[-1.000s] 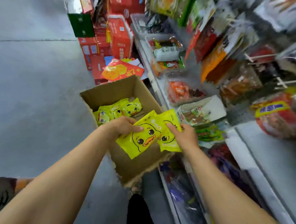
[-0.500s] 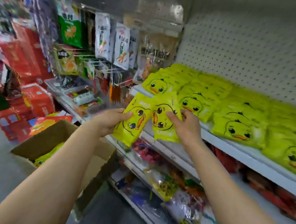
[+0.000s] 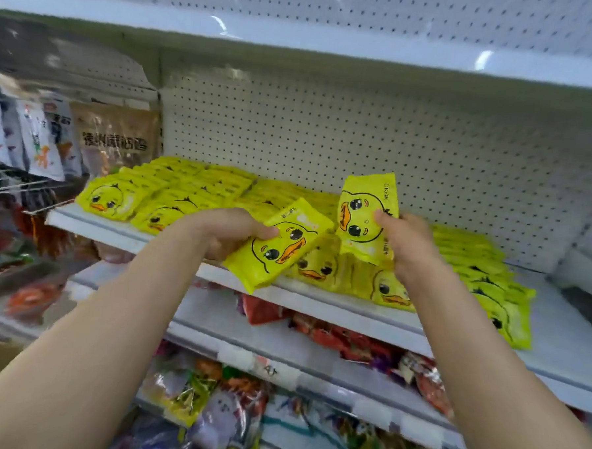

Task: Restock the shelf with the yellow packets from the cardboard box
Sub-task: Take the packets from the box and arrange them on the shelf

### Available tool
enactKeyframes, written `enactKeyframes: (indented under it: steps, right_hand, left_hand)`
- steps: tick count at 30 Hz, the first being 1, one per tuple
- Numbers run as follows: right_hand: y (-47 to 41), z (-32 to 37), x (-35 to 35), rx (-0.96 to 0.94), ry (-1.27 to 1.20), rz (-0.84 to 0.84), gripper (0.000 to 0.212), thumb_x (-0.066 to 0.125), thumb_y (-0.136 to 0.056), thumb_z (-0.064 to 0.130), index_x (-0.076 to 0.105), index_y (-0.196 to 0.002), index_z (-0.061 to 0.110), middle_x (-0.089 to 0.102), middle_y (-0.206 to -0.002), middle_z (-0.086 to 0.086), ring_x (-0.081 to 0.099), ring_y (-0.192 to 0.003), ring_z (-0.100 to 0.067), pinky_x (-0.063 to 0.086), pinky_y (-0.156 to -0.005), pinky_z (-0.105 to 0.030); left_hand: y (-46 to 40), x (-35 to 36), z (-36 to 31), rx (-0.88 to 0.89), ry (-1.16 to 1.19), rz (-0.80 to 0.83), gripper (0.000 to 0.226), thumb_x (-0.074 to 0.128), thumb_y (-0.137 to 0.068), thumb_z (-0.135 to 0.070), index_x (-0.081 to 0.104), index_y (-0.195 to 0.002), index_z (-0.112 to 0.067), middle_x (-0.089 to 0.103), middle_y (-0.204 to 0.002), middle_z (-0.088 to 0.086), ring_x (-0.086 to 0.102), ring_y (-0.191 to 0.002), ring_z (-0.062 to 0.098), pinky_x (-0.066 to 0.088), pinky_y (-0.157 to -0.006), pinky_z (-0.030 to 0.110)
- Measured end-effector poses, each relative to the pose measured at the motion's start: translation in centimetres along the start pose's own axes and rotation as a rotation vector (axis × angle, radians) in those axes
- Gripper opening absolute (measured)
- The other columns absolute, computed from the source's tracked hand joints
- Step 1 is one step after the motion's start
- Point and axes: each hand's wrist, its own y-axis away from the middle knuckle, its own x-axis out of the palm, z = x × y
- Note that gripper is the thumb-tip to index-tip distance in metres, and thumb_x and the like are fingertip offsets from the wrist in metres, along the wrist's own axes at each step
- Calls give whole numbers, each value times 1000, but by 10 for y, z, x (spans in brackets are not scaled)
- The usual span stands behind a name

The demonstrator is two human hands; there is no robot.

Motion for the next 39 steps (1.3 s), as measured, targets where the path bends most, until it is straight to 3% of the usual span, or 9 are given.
enactKeyframes:
  steps: [3, 9, 16, 19, 23, 27, 31, 36, 39]
  right_hand:
    - [-8, -4, -71, 65, -31, -87, 9, 62, -89, 9, 68, -86, 15, 74, -100, -12, 71, -95, -32, 57, -87, -52]
    - [-20, -17, -192, 108, -77, -187, 18, 63, -87, 7, 69, -102, 12, 75, -100, -13, 73, -91, -31, 56, -86, -57]
    - [-35, -25, -277, 43, -127, -387, 13, 61, -93, 4, 67, -92, 15, 71, -87, -4, 69, -74, -22, 57, -62, -32]
    - [-45, -28, -294, 22, -144, -450, 12, 61, -93, 6, 68, -92, 16, 72, -87, -4, 69, -74, -23, 56, -61, -32]
    - [-63, -27, -312, 4, -151, -526, 13, 61, -92, 7, 67, -87, 18, 72, -86, -5, 69, -74, -25, 57, -61, -34]
    - [-81, -20, -327, -18, -165, -588, 13, 62, -90, 6, 66, -83, 16, 71, -87, -10, 69, -75, -29, 59, -66, -44]
    - [-90, -17, -345, -51, -176, -644, 16, 62, -92, 4, 65, -82, 16, 69, -78, -4, 68, -55, -17, 54, -42, -27]
    - [-98, -18, -371, -38, -134, -643, 10, 63, -92, 8, 67, -87, 15, 72, -92, -11, 69, -76, -29, 60, -60, -40]
    - [-104, -20, -386, 3, -97, -610, 7, 63, -92, 7, 67, -91, 13, 72, -96, -14, 70, -83, -32, 60, -70, -45]
  left_hand:
    - [-25, 64, -28, -14, -53, 112, 29, 58, -95, -18, 62, -120, -3, 71, -111, 17, 70, -98, 29, 56, -86, 45]
    - [-64, 176, -66, 27, -196, 211, 18, 65, -88, -4, 64, -105, 3, 73, -98, 20, 71, -85, 27, 59, -76, 39]
    - [-117, 252, -109, 130, -468, 213, 82, 82, -72, -16, 43, -142, 0, 48, -146, 12, 45, -134, 24, 31, -115, 35]
    - [-140, 270, -126, 205, -566, 203, 81, 80, -79, -23, 37, -147, -7, 39, -152, 7, 34, -141, 21, 28, -113, 29]
    - [-175, 296, -149, 317, -630, 241, 63, 82, -77, -27, 58, -132, -8, 60, -132, 7, 53, -126, 24, 40, -109, 37]
    - [-206, 324, -174, 479, -686, 254, 46, 83, -75, -29, 69, -117, -14, 65, -115, 2, 59, -105, 18, 44, -85, 26]
    - [-236, 353, -191, 593, -794, 250, 34, 82, -77, -28, 72, -106, -14, 68, -98, 3, 59, -85, 12, 42, -67, 21]
    - [-263, 391, -207, 655, -799, 192, 44, 82, -76, -25, 70, -115, -8, 68, -114, 8, 62, -109, 23, 48, -95, 35]
    - [-278, 416, -210, 679, -804, 139, 51, 84, -74, -28, 67, -117, -9, 64, -118, 7, 58, -113, 22, 45, -92, 30]
